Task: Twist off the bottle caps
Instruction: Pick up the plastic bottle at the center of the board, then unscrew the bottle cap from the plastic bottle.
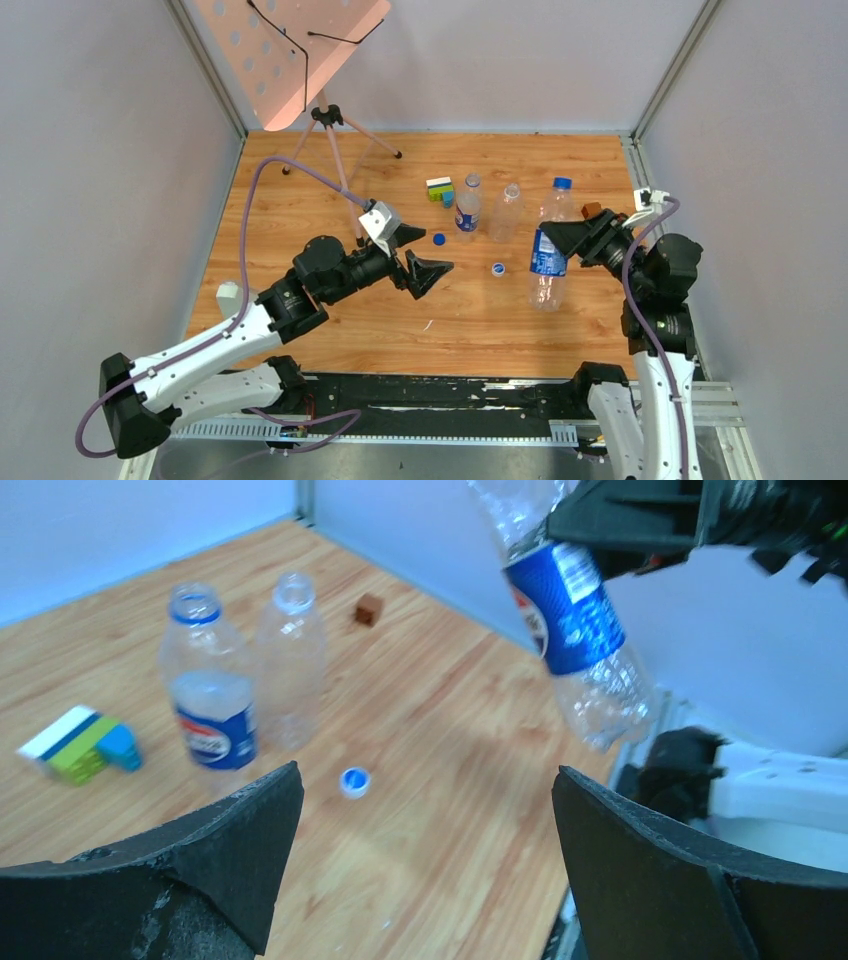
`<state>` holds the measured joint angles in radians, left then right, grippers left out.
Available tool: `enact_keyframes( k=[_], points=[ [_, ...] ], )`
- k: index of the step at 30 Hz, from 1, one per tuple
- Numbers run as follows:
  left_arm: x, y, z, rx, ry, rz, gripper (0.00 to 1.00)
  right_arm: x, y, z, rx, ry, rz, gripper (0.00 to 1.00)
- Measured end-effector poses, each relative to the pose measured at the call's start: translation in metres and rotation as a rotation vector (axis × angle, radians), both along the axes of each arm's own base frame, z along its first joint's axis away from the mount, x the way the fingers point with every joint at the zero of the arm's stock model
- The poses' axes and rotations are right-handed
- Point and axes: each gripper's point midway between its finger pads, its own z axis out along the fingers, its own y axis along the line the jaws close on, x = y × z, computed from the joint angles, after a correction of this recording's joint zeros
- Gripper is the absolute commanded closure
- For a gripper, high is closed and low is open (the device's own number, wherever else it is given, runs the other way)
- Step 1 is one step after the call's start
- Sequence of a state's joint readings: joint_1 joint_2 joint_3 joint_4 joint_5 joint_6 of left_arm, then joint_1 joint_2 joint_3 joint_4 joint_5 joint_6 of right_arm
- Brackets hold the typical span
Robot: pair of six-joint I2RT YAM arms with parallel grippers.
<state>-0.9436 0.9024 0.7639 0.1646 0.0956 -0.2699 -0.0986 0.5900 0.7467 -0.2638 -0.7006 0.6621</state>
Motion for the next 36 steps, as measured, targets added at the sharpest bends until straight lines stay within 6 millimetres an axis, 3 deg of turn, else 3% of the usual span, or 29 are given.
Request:
enact_keyframes(
  k=[6,11,16,20,25,27,31,36],
  points=[
    [-0.007,-0.031,0.015,-0.128,0.036,-0.122,0.0,-0.031,0.051,0.033,0.001,-0.1,0.222,0.59],
    [-0.014,-0.054,0.005,-0.136,0.063,-0.177,0.0,-0.03,0.077,0.031,0.015,-0.082,0.273,0.58],
    [-0.027,-0.068,0.014,-0.183,0.049,-0.21,0.0,-0.023,0.095,0.024,0.018,-0.057,0.258,0.57],
    [-0.024,-0.072,0.024,-0.24,0.034,-0.201,0.0,-0.017,0.101,0.024,0.022,-0.058,0.229,0.57],
    [-0.015,-0.082,0.012,-0.238,0.056,-0.175,0.0,-0.016,0.106,0.028,0.041,-0.072,0.211,0.56],
    [-0.011,-0.087,0.003,-0.223,0.07,-0.165,0.03,-0.017,0.108,0.029,0.053,-0.079,0.212,0.56],
    [-0.006,-0.092,-0.009,-0.204,0.087,-0.156,0.23,-0.017,0.111,0.026,0.057,-0.08,0.213,0.53],
    [-0.007,-0.093,-0.012,-0.191,0.076,-0.156,0.47,-0.016,0.113,0.019,0.055,-0.07,0.216,0.35]
  ],
)
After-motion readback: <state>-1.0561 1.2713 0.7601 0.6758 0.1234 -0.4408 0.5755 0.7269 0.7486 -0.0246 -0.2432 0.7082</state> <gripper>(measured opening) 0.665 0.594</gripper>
